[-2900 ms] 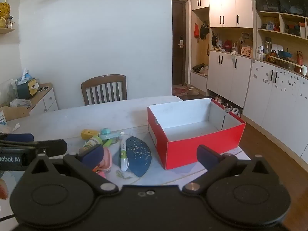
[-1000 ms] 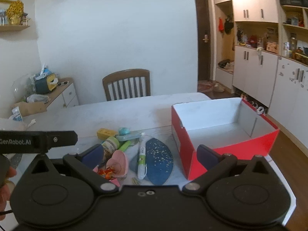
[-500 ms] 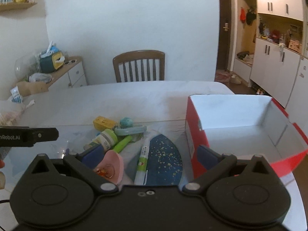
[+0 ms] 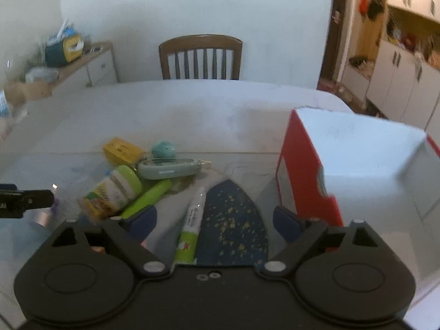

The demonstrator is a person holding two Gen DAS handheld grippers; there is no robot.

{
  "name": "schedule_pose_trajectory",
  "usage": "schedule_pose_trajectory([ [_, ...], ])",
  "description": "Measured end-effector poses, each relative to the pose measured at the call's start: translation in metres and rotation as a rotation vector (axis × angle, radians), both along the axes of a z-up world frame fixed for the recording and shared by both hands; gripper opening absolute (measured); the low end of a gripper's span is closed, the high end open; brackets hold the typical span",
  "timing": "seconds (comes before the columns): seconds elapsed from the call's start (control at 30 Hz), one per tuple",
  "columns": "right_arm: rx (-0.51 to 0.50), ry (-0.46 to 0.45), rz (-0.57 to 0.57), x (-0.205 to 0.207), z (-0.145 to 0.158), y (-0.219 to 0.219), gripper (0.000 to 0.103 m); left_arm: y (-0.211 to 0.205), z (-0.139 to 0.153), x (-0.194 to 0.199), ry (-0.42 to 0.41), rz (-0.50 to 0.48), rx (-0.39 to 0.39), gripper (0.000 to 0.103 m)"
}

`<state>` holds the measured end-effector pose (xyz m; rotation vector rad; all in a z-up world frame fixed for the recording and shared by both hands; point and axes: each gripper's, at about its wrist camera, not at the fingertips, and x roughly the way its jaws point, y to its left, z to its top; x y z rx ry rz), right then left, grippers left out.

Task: Organize rigid objects
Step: 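Grasp the clear cup of purple candies with the left gripper while the right grasps the white marker, then carry the cup and marker with both grippers over the red shoebox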

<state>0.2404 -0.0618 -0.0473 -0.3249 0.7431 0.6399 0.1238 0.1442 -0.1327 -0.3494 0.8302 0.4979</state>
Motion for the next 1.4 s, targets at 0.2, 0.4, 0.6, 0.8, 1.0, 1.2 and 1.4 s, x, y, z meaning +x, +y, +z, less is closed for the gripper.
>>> schedule_pose_trajectory([
  [0.2, -0.034, 0.033, 0.023, 0.014, -0.014, 0.017, 0.082, 0.006, -0.014, 0.006, 0.025, 0.015, -0.013, 0.095],
  [0.4, -0.055, 0.122, 0.01, 0.026, -0.032, 0.023, 0.067, 0.005, -0.021, 0.012, 0.046, -0.003, -0.006, 0.077],
  [0.6, -0.057, 0.186, 0.002, 0.03, -0.042, 0.025, 0.049, 0.004, -0.028, 0.013, 0.049, -0.007, -0.022, 0.065],
  [0.8, -0.077, 0.174, 0.004, 0.024, -0.044, 0.028, 0.034, 0.003, -0.027, 0.011, 0.033, -0.012, -0.018, 0.048],
  [1.0, -0.105, 0.156, 0.02, 0.017, -0.042, 0.032, 0.017, 0.0, -0.026, 0.011, 0.025, -0.025, -0.028, 0.041],
  [1.2, -0.093, 0.158, 0.012, 0.011, -0.033, 0.023, 0.017, -0.002, -0.023, 0.008, 0.023, -0.043, -0.035, 0.041],
  [1.4, -0.06, 0.146, 0.004, -0.004, -0.015, 0.007, 0.017, -0.005, -0.01, -0.002, -0.003, -0.062, -0.038, 0.04],
])
